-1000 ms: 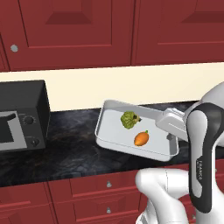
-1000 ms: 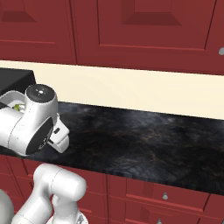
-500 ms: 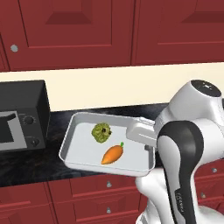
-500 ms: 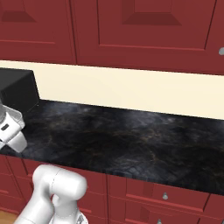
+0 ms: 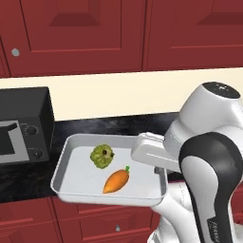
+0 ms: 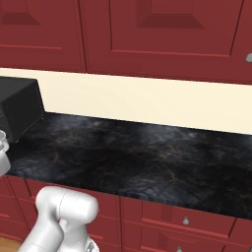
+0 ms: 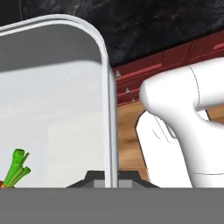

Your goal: Take the carrot and broccoli out of the freezer and place them in the tupperware container on the counter. Then put the tupperware containing the vegetables back in the freezer.

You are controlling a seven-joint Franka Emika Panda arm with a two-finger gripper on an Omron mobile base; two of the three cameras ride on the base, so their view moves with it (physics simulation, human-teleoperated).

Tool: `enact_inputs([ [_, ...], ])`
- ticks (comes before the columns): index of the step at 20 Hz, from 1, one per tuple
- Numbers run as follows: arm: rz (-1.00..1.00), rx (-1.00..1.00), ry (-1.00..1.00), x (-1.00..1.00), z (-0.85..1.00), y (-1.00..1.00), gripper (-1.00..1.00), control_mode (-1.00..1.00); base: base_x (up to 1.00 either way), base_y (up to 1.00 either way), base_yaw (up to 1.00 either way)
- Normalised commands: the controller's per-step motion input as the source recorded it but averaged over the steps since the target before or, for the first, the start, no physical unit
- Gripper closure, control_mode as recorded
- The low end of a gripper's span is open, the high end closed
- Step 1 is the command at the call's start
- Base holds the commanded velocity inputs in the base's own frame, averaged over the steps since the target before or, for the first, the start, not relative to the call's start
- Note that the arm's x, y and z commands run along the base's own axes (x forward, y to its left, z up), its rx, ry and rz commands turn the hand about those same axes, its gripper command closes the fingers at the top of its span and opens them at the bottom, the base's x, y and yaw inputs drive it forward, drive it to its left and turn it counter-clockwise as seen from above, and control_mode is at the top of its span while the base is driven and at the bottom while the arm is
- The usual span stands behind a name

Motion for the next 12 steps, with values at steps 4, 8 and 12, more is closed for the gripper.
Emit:
enact_inputs([
  [4, 0.0, 0.0, 0.04, -0.16, 0.0, 0.0, 1.0, 1.0, -0.09, 0.0, 0.0],
  [8, 0.0, 0.0, 0.0, 0.0, 0.0, 0.0, 1.0, 1.0, -0.93, 0.24, 0.0],
  [12, 0.0, 0.0, 0.0, 0.0, 0.0, 0.0, 1.0, 1.0, -1.0, 0.57, 0.0],
])
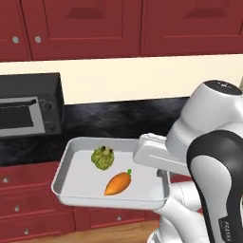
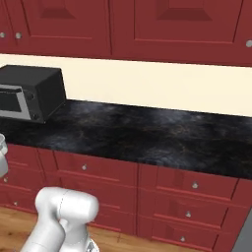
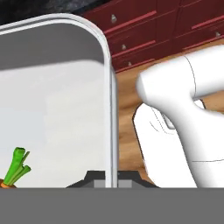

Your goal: Take the carrot and broccoli out of the freezer and place them in the tupperware container on the counter. Then put the tupperware containing the vegetables back in the freezer.

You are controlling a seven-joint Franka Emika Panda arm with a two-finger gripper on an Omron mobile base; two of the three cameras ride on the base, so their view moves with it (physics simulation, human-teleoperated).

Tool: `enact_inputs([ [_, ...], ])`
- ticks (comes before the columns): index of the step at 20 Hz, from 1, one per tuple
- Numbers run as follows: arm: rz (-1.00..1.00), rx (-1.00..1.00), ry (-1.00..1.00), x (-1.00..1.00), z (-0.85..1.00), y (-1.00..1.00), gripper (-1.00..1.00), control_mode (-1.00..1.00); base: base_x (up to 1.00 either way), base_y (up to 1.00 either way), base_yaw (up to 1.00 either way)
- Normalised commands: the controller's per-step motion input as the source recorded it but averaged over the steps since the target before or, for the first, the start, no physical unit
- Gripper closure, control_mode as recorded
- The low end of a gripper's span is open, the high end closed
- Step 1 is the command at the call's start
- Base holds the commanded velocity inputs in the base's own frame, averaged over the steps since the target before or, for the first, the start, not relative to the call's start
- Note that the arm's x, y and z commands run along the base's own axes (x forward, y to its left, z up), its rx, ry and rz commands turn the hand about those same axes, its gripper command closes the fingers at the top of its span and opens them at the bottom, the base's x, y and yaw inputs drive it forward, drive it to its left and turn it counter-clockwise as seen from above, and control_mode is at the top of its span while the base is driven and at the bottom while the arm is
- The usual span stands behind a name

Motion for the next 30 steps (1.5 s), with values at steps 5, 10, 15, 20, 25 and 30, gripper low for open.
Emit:
enact_inputs([
  [5, 0.0, 0.0, 0.0, 0.0, 0.0, 0.0, 1.0, 1.0, -0.99, 0.9, 0.0],
  [10, 0.0, 0.0, 0.0, 0.0, 0.0, 0.0, 1.0, 1.0, -0.93, 1.0, 0.0],
  [15, 0.0, 0.0, 0.0, 0.0, 0.0, 0.0, 1.0, 1.0, -0.57, 1.0, 0.0],
  [20, 0.0, 0.0, 0.0, 0.0, 0.0, 0.0, 1.0, 1.0, -0.1, 1.0, -0.05],
  [25, 0.0, 0.0, 0.0, 0.0, 0.0, 0.0, 1.0, 1.0, -0.2, 1.0, -0.07],
  [30, 0.0, 0.0, 0.0, 0.0, 0.0, 0.0, 1.0, 1.0, -0.3, 1.0, -0.07],
])
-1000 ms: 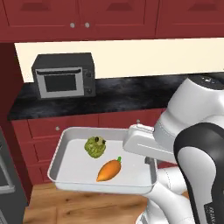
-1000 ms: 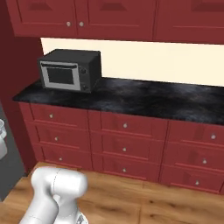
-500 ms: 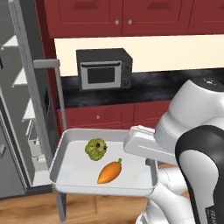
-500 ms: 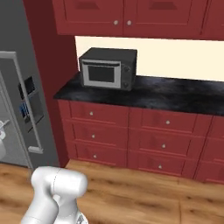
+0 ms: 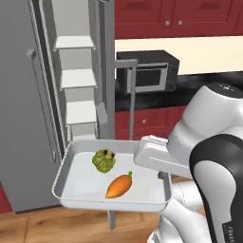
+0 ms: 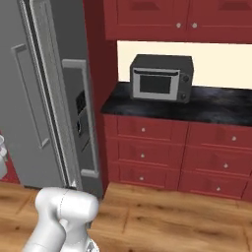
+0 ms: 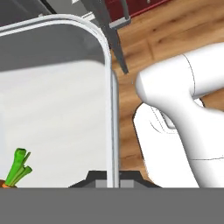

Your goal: Take the carrot and broccoli out of the freezer and place them in the tupperware container on the counter. Then put the tupperware containing the vegetables back in the freezer.

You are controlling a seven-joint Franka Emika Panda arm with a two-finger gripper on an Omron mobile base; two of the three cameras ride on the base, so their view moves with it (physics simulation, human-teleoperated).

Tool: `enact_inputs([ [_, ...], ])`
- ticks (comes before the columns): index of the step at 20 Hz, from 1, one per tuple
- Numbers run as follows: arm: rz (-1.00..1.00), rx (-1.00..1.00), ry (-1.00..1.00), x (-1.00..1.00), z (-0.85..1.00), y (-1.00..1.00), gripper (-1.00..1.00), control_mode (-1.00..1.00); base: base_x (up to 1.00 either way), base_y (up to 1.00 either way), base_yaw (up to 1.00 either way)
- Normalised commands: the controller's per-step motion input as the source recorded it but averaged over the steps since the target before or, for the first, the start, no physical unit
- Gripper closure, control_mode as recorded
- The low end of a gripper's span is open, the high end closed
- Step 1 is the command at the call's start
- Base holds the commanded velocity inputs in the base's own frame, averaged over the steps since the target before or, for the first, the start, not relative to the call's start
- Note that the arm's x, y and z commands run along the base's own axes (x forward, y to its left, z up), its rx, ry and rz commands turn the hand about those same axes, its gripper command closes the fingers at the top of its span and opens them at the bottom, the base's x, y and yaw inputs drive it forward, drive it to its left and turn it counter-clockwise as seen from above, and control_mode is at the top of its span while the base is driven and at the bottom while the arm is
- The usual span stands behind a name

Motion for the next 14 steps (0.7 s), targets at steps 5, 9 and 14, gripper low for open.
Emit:
enact_inputs([
  [5, 0.0, 0.0, 0.0, 0.0, 0.0, 0.0, 1.0, 1.0, -0.22, 1.0, -0.07],
  [9, 0.0, 0.0, 0.0, 0.0, 0.0, 0.0, 1.0, 1.0, -0.05, 1.0, -0.07],
  [14, 0.0, 0.0, 0.0, 0.0, 0.0, 0.0, 1.0, 1.0, 0.1, 0.97, -0.06],
])
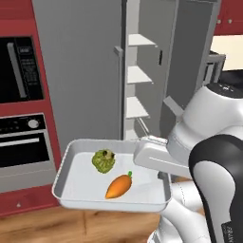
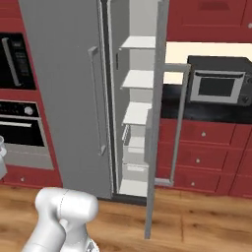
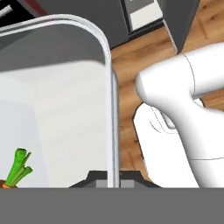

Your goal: Take the carrot and broccoli out of the freezer and place them in the tupperware container on the counter. Then put the tupperware containing the vegetables back in the freezer.

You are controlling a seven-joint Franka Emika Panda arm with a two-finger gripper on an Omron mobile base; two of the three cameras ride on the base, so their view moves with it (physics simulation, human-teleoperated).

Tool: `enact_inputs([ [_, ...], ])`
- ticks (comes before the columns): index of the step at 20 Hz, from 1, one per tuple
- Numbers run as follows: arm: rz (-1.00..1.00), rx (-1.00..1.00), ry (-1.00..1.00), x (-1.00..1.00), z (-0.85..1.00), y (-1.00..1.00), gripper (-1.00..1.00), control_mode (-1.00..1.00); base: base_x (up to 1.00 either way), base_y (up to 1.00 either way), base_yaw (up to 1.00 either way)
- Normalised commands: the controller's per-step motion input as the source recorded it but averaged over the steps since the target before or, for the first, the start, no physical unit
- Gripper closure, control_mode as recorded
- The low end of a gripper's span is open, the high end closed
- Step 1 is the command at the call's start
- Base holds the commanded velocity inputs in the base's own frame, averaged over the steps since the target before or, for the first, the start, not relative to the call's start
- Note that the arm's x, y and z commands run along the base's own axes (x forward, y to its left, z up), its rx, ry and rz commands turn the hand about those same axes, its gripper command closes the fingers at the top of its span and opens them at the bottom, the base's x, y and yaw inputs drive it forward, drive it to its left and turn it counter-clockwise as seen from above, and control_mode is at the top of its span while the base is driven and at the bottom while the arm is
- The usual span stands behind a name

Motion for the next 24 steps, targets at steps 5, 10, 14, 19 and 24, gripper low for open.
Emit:
enact_inputs([
  [5, 0.0, 0.0, 0.0, 0.0, 0.0, 0.0, 1.0, 1.0, 0.86, 0.39, -0.03],
  [10, 0.0, 0.0, 0.0, 0.0, 0.0, 0.0, 1.0, 1.0, 0.95, 0.0, 0.0],
  [14, 0.0, 0.0, 0.0, 0.0, 0.0, 0.0, 1.0, 1.0, 0.75, 0.0, 0.0],
  [19, 0.0, 0.0, 0.0, 0.0, 0.0, 0.0, 1.0, 1.0, 0.35, -0.18, 0.0],
  [24, 0.0, 0.0, 0.0, 0.0, 0.0, 0.0, 1.0, 1.0, 0.38, -0.47, 0.0],
])
